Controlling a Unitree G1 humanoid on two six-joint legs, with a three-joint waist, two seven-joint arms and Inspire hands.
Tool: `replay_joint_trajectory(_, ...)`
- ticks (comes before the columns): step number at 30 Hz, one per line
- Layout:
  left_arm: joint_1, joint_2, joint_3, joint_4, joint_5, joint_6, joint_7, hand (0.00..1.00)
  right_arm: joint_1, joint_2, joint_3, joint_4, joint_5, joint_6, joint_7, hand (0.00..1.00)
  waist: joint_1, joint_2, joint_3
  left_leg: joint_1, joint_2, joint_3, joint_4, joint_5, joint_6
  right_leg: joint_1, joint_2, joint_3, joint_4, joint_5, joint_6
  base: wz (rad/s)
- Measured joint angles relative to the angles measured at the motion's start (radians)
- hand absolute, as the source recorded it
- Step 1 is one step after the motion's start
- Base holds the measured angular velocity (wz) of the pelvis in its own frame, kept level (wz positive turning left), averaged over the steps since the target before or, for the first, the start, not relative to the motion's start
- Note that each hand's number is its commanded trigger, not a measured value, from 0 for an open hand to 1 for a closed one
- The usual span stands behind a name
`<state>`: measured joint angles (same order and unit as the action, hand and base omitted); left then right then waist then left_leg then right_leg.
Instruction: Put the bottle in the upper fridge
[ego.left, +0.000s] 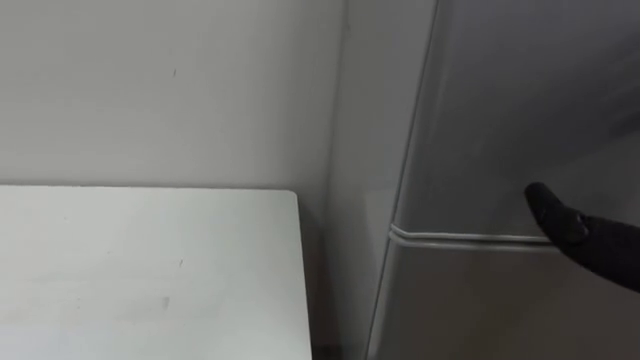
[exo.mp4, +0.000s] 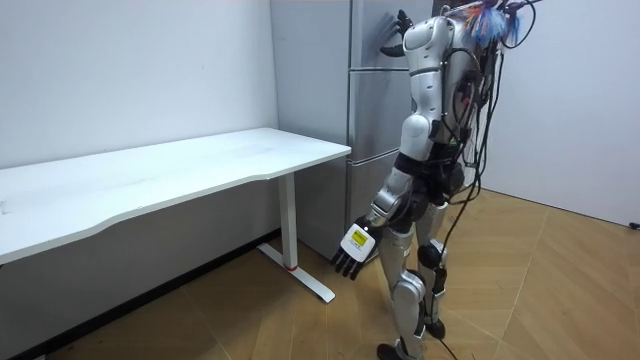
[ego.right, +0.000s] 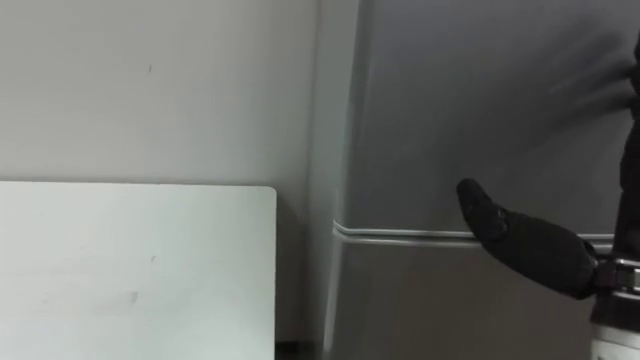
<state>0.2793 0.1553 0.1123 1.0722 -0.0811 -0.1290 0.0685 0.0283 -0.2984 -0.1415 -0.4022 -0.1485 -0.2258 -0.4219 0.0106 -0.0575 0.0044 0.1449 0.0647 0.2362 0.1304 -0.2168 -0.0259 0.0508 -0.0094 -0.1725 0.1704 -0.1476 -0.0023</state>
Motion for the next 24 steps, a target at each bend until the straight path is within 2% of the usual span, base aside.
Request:
replay_joint_trajectory(5, -0.004, 0.004, -0.002, -0.006, 0.0, 0.009, -0.02, 0.0, -0.024, 0.0, 0.001, 0.088, -0.027, -0.047, -0.002, 0.0, 0.0, -0.003, -0.0013, 0.0, 0.0, -0.001, 0.002, 0.0, 0.0, 0.002, -0.001, -0.005, -0.001, 0.006, -0.001, 0.0)
replay_joint_trajectory(7, -0.01, 0.014, -0.019, -0.022, 0.007, 0.017, -0.028, 0.0, -0.043, -0.002, 0.001, 0.147, -0.026, -0.08, -0.002, 0.0, 0.0, -0.004, -0.0018, 0.0, 0.0, -0.001, 0.005, 0.0, 0.0, 0.005, -0.003, -0.008, -0.002, 0.01, -0.001, 0.0)
replay_joint_trajectory(12, -0.017, 0.02, -0.02, -0.032, 0.007, 0.021, -0.039, 0.0, -0.068, -0.01, 0.007, 0.244, -0.024, -0.115, 0.003, 0.0, 0.001, -0.008, -0.0004, 0.011, -0.001, -0.003, 0.005, -0.001, 0.002, 0.021, -0.005, -0.01, -0.002, 0.015, 0.0, 0.01)
replay_joint_trajectory(20, -0.012, 0.022, -0.038, -0.032, -0.025, 0.037, -0.033, 0.0, -0.073, -0.01, -0.01, 0.319, -0.003, -0.127, 0.012, 0.0, -0.001, -0.012, -0.0004, 0.016, -0.01, -0.024, 0.014, 0.003, 0.012, 0.036, -0.017, -0.024, -0.004, 0.017, 0.006, 0.06)
replay_joint_trajectory(24, -0.003, 0.021, -0.035, -0.033, -0.024, 0.037, -0.026, 0.0, -0.072, -0.009, -0.016, 0.321, 0.099, -0.127, 0.045, 0.0, -0.001, -0.017, -0.0036, 0.015, -0.01, -0.024, 0.024, 0.001, 0.015, 0.033, -0.02, -0.027, -0.004, 0.019, 0.007, 0.0)
